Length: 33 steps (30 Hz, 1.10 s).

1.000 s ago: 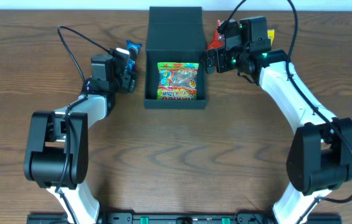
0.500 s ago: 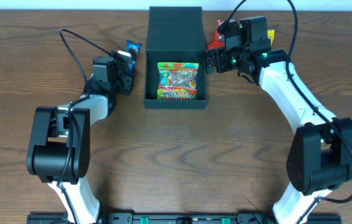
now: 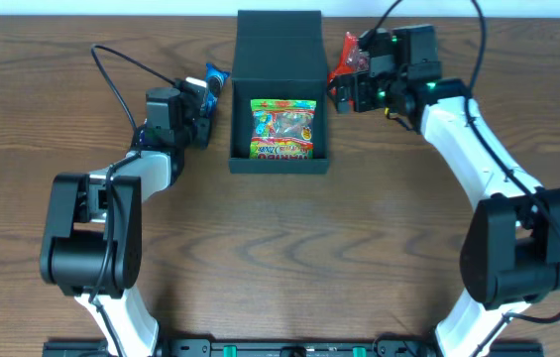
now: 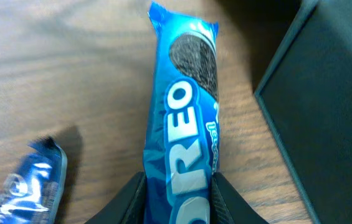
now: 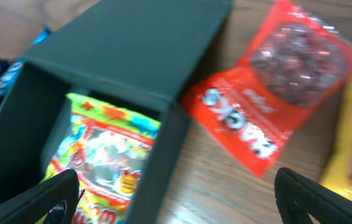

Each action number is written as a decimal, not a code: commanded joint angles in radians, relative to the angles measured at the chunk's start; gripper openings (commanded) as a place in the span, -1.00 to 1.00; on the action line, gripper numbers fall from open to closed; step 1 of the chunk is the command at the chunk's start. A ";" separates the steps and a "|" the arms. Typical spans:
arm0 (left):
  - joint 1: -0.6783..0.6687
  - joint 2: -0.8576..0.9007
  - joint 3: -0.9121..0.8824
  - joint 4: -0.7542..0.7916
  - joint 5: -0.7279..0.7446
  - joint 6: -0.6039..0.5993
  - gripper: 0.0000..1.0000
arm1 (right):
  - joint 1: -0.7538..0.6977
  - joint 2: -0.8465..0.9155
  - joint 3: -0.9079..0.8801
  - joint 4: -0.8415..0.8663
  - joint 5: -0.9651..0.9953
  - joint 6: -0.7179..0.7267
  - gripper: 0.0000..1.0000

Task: Pack container
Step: 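Lower the Oreo pack into the box with the left gripper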

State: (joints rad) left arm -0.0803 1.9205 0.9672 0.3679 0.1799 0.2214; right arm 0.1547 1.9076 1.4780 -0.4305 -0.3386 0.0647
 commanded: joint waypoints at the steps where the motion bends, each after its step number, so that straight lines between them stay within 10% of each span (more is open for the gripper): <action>1: 0.002 -0.118 0.018 0.014 -0.003 0.002 -0.88 | -0.051 -0.025 0.022 -0.004 -0.010 0.036 0.99; 14: -0.034 -0.347 0.018 -0.158 0.101 -0.262 -0.87 | -0.148 -0.036 0.022 0.054 -0.010 0.035 0.99; 16: -0.044 -0.331 0.018 -0.181 0.003 -0.258 -0.13 | -0.148 -0.036 0.022 0.053 -0.010 0.035 0.99; 19: -0.045 -0.282 0.018 -0.176 -0.108 -0.258 0.37 | -0.148 -0.036 0.022 0.049 -0.010 0.035 0.98; 33: -0.045 -0.022 0.018 -0.119 -0.127 -0.244 0.29 | -0.148 -0.036 0.022 -0.006 -0.018 0.036 0.99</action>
State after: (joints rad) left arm -0.1272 1.8668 0.9699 0.2413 0.0700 -0.0269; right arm 0.0143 1.8988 1.4780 -0.4286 -0.3447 0.0952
